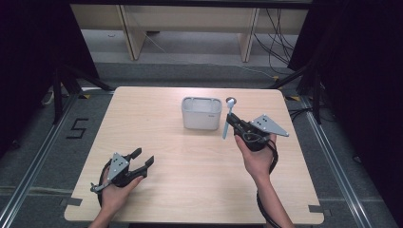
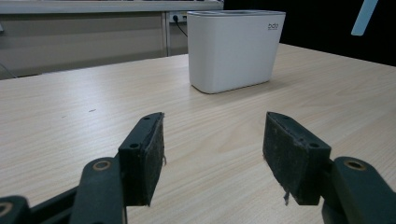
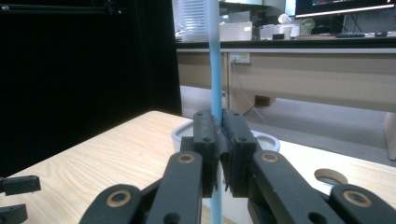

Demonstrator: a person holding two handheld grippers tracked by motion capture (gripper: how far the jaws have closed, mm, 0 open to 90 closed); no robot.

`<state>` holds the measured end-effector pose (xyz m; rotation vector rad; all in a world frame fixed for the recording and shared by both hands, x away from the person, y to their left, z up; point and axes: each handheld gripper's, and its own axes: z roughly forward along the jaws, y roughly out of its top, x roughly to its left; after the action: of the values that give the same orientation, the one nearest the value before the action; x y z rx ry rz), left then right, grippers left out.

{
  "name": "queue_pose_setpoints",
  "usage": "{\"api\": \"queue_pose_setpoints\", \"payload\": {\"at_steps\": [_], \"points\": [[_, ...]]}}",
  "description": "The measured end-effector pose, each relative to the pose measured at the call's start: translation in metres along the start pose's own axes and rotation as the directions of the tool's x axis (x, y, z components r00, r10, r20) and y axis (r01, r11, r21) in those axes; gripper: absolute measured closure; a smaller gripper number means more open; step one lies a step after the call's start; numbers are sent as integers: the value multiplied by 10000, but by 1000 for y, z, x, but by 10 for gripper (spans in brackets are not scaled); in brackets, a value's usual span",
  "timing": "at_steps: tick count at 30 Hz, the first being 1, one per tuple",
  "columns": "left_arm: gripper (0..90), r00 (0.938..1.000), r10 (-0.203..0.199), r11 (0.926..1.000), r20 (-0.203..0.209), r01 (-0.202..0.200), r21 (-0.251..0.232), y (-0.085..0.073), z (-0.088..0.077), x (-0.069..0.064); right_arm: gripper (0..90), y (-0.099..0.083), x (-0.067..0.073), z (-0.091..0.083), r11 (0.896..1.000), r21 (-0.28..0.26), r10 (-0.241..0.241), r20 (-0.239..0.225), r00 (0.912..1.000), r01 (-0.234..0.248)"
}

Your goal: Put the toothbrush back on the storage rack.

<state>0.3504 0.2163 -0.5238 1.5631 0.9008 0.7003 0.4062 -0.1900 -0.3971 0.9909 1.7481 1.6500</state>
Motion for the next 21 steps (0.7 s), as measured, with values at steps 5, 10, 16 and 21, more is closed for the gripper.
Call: {"api": "queue_pose_setpoints", "payload": {"at_steps": [5, 10, 16, 21], "points": [[382, 10000, -56, 10000, -6, 56, -5, 0, 0, 0, 855, 4, -5, 4, 9998, -75, -163, 88, 9998, 164], [382, 10000, -80, 10000, -11, 80, -19, 0, 0, 1, 855, 5, -6, 8, 9997, -56, -225, 180, 9996, 226], [382, 9999, -121, 9999, -9, 121, -25, 0, 0, 1, 855, 7, -7, 13, 9999, 0, 112, 218, 9997, -112], [386, 10000, -68, 10000, -13, 68, -12, 0, 0, 0, 855, 8, -9, 19, 9999, 11, 124, 215, 9997, -124]]}}
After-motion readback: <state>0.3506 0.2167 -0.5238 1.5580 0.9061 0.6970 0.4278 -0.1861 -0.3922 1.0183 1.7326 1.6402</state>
